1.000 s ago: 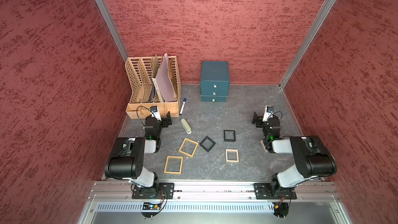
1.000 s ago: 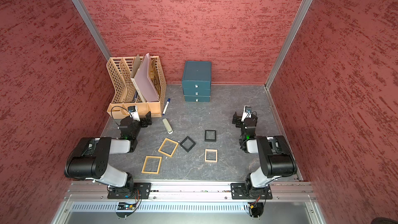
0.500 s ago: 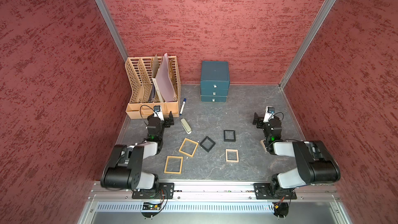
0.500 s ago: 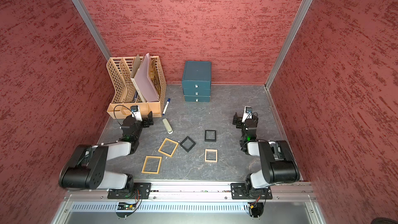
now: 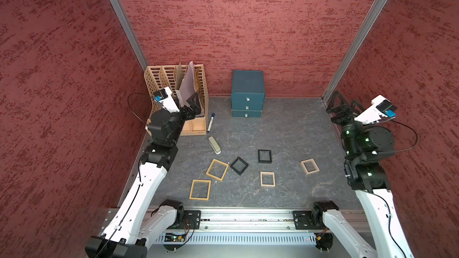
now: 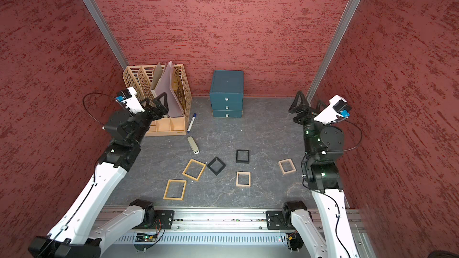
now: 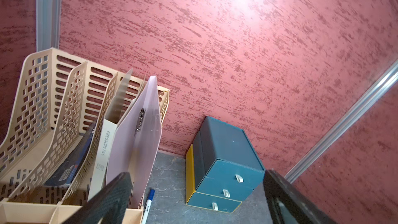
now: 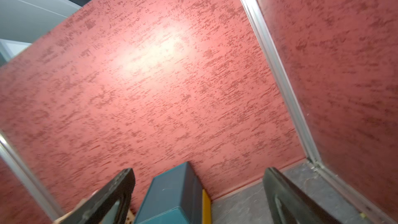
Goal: Place the brooch boxes into the drawer by color
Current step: Open the drawer in the storage box.
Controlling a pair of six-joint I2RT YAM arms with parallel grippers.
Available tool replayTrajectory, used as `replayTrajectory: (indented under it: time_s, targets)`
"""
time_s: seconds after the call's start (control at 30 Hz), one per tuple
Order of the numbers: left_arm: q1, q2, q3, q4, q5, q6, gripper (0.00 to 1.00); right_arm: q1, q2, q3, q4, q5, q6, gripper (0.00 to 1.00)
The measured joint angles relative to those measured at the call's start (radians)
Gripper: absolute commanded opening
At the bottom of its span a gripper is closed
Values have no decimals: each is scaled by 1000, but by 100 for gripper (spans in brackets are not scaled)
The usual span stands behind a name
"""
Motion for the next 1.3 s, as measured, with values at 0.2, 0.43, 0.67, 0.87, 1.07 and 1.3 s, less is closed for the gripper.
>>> replayTrajectory:
  time_s: [0.2, 0.43, 0.67, 0.87, 1.07, 1.3]
  targets:
    - [-29, 227, 310, -321, 133, -113, 100, -2, 142, 48, -211, -195, 206, 95]
    - [-79, 393, 526, -538, 169, -162, 100, 1, 233, 30, -311, -386, 375, 78]
    - [-89, 547, 626, -576, 226, -171, 100, 43, 259, -8, -248, -481, 504, 69]
    - [-90, 689, 702, -558, 296, -168, 98, 138, 348, -13, -153, -506, 594, 64]
    - [-92, 778, 740, -501, 341, -169, 97, 241, 452, -13, -33, -499, 671, 59]
    - [-91, 919, 844, -437, 400, -167, 91, 317, 546, -18, 126, -481, 755, 54]
